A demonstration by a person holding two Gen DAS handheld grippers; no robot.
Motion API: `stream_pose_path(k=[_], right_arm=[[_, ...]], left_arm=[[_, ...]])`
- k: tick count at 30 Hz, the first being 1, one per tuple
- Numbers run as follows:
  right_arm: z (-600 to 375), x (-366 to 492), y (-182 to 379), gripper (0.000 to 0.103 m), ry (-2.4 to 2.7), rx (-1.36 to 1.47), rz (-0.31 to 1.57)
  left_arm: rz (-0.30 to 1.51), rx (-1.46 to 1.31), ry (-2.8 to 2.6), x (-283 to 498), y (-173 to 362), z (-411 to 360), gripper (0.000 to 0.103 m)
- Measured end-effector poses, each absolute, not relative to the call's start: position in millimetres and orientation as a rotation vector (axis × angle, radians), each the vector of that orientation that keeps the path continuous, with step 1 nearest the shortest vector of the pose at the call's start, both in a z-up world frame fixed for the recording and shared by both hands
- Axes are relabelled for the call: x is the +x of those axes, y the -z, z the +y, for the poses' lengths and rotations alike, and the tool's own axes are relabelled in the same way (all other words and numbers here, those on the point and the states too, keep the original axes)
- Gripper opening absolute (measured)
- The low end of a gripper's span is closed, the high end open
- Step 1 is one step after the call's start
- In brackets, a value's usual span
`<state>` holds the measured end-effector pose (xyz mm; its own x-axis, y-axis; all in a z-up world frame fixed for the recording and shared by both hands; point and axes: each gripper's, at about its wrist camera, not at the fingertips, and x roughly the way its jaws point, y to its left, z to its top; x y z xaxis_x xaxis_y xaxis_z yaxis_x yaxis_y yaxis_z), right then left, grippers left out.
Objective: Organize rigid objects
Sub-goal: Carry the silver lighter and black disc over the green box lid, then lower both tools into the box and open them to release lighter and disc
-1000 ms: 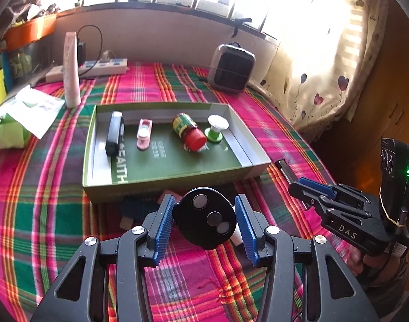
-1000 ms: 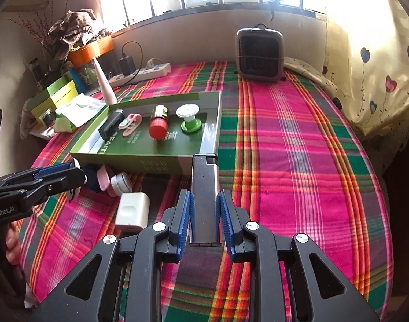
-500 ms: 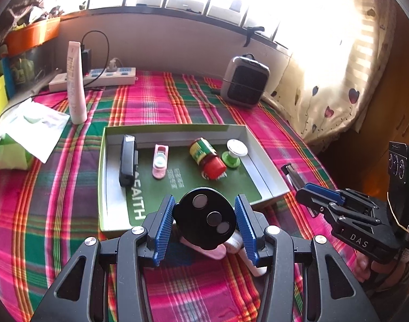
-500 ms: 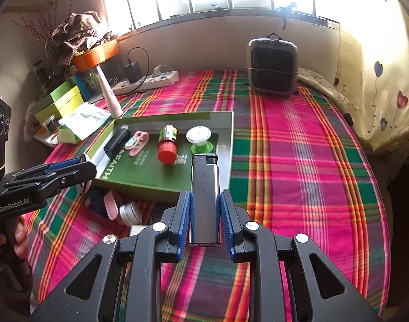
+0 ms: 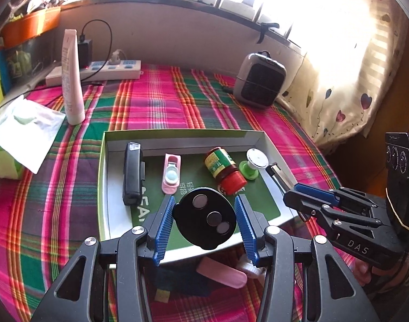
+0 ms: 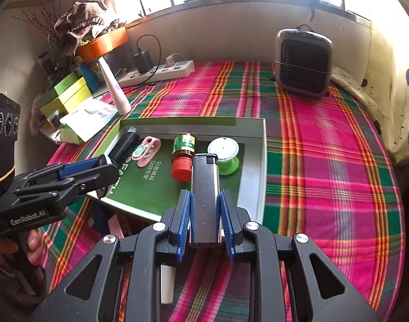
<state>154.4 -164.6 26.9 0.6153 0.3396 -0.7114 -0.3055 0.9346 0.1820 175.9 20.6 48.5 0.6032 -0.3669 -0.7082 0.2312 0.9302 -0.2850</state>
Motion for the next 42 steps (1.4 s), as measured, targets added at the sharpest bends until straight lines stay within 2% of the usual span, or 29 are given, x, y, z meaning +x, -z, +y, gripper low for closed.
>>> stream_pose_path(k=[18,42], right_arm=[[-157.1,186.8,-9.6,0.024,-0.398,0.032,0.901],[-153.4,194.1,-5.4,0.024,-0.385,-0.008,0.894]], left_arm=[[0.916,-0.154,0.335,201.7,-25.0,15.3,0.045],[0.933,-0.134,0.329,208.4,-17.8,9.8,0.045]])
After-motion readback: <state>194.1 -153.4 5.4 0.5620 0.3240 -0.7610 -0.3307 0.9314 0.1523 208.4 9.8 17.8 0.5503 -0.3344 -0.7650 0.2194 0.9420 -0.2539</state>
